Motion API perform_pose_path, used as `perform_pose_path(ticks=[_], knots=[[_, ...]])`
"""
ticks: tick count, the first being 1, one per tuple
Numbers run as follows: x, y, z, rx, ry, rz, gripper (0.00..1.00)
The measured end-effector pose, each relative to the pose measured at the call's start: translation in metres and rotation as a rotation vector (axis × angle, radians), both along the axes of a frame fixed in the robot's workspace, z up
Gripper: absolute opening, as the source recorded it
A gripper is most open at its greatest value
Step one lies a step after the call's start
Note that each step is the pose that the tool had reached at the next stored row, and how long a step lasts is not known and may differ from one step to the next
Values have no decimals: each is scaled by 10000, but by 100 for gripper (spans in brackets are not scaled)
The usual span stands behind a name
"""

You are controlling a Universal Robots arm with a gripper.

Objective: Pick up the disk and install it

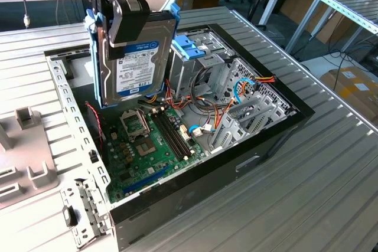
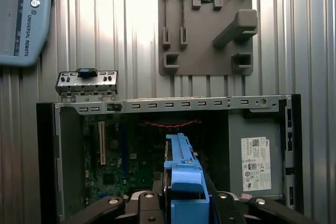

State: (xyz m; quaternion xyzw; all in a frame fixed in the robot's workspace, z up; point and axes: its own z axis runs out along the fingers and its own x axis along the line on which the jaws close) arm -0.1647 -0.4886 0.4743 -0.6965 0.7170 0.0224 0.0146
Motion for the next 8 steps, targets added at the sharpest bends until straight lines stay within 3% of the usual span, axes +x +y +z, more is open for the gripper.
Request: perform_pose_path(ticks=[8], knots=[[40, -18, -8, 0, 0, 0, 37]])
